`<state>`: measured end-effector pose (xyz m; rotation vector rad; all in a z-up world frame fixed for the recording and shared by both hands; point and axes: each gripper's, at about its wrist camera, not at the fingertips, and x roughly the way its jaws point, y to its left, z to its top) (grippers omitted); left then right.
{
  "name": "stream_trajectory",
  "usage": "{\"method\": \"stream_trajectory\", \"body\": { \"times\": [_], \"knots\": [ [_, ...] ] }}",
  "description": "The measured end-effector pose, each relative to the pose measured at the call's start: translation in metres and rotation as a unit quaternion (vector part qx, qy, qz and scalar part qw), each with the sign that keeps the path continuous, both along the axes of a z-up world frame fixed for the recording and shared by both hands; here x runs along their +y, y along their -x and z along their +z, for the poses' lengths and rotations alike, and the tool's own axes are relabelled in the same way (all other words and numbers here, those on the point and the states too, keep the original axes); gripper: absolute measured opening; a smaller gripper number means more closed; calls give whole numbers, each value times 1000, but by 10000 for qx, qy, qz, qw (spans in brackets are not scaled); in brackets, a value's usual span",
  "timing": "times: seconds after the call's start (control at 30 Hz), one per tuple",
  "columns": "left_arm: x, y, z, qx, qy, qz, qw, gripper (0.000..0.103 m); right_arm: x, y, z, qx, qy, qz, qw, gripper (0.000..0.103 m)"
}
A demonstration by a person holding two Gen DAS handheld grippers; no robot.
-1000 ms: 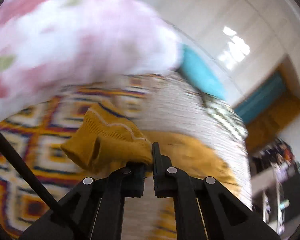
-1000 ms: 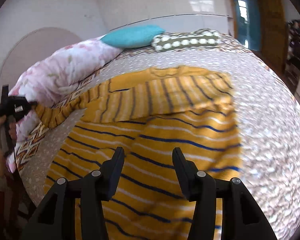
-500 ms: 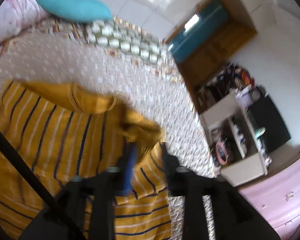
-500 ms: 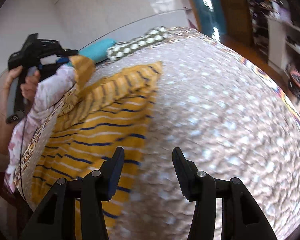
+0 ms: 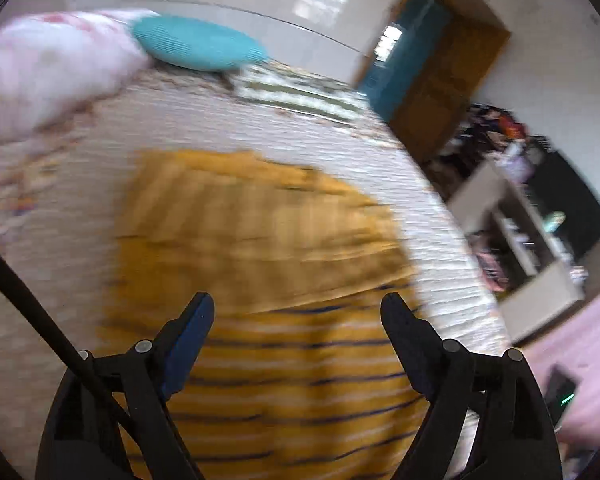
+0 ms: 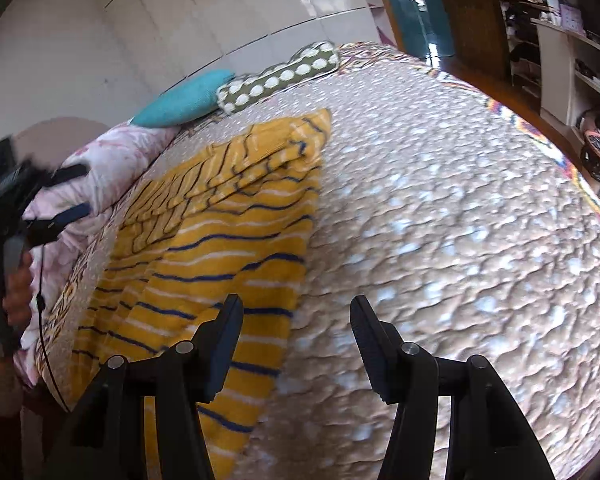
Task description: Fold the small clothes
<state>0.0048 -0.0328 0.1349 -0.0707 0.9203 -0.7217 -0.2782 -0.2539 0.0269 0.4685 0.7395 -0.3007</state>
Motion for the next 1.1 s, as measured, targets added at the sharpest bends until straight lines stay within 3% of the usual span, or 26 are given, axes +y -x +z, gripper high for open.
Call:
{"method": "stream_trajectory", "body": {
  "times": [0.1, 0.23, 0.37, 0.47, 0.57, 0.63, 0.73, 0.8, 0.83, 0.93, 1.03, 1.1],
  "knots": [
    [59, -6, -24, 162, -192, 497, 9984, 84, 13, -3, -5, 137, 28, 106, 9998, 60],
    [114, -14, -64, 907, 162, 864, 9920, 84, 17, -2, -20, 285, -264, 49, 9992, 60],
    [130, -20, -111, 1740, 360, 829, 9806, 83, 17, 4, -34, 309, -676, -47, 9972, 60],
    [138, -11, -117, 1682, 707, 839, 9796, 83, 17, 8, -37, 197, -906, -37, 9957, 61],
    [141, 4, -121, 2035, 1347, 584, 9680, 83, 15, 12, -45, -81, -1538, 89, 9880, 62],
    [136, 20, -121, 1985, 1436, 474, 9684, 83, 16, 12, -49, -262, -1819, 144, 9829, 62],
    [122, 48, -121, 1882, 1341, 238, 9726, 65, 20, 12, -57, -588, -2341, 377, 9697, 62],
    [112, 66, -122, 1870, 1268, 21, 9741, 49, 27, 12, -59, -676, -2528, 570, 9635, 62],
    [109, 72, -123, 1880, 1231, -19, 9744, 45, 32, 11, -58, -669, -2549, 653, 9624, 62],
    [107, 85, -124, 1723, 1042, 118, 9795, 38, 47, 8, -58, -600, -2431, 782, 9650, 61],
    [109, 81, -129, 1885, 1051, 341, 9758, 31, 60, 7, -56, -513, -2167, 775, 9718, 57],
    [111, 79, -129, 1971, 1016, 486, 9739, 19, 67, 5, -56, -432, -1972, 731, 9767, 46]
  ]
}}
